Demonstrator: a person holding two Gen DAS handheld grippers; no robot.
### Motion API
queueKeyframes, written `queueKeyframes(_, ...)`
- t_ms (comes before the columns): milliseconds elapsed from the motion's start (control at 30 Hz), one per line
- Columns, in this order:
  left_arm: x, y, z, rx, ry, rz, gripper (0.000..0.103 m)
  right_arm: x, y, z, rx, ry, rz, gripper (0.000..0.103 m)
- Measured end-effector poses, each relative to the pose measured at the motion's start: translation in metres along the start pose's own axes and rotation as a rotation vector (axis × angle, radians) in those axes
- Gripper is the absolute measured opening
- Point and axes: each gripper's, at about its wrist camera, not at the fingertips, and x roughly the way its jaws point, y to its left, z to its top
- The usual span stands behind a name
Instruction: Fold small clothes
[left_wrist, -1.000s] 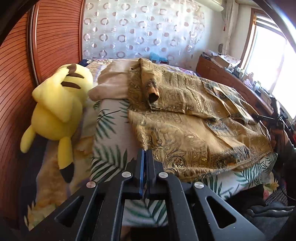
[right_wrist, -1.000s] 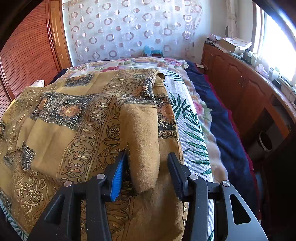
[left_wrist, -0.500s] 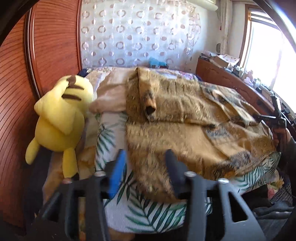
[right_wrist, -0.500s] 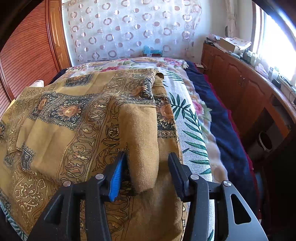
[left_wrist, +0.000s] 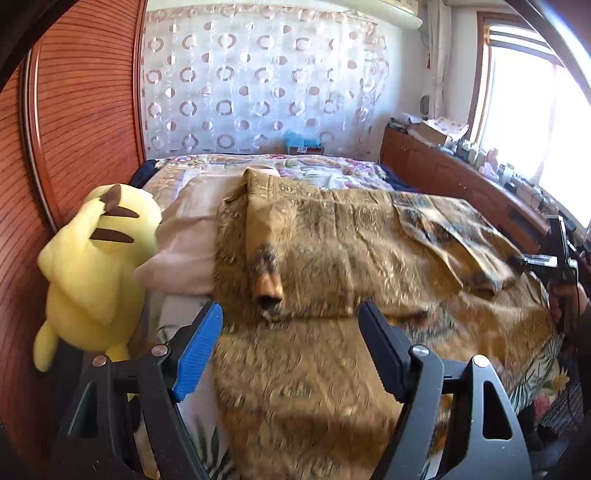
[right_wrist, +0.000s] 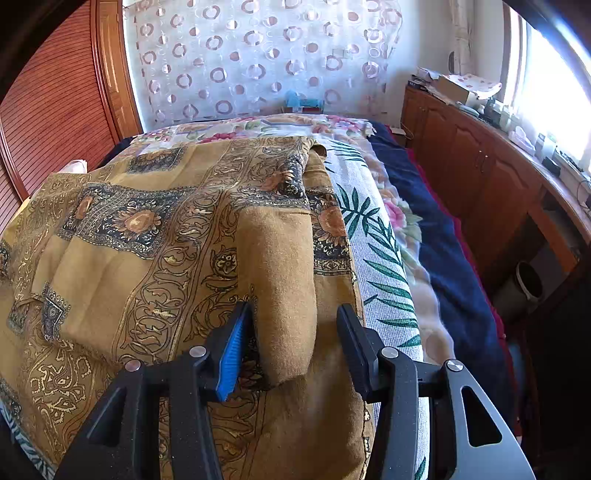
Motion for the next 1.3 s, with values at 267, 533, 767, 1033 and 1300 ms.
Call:
queueKeyframes(267,0.024,0.006,0.015,-0.028,0.038,0.019,0.077,-0.004,-0.009,-0.012,0.027,0.004,0.084,0.050)
queueKeyframes(533,0.050,0.001,0.023,0.004,0.083,0.014,0.055,-0.010,-0.004,-0.010,0.000,-0.007,0.128,0.040)
queueKeyframes(767,0.070,0.002,0.029,0.039,0.122,0.053,0.040,0.002,0.007,-0.010,-0.023,0.018,0.082,0.029)
queueKeyframes(1033,0.072,0.013,0.029,0.033,0.140,0.071,0.003,-0.012,0.005,-0.006,-0.041,-0.016,0.086,0.003)
queueKeyframes(1300,0.013,0.008,0.041,-0.006,0.018,-0.009,0.003,-0.054,0.007,0.002,-0.046,-0.120,0.116,0.001)
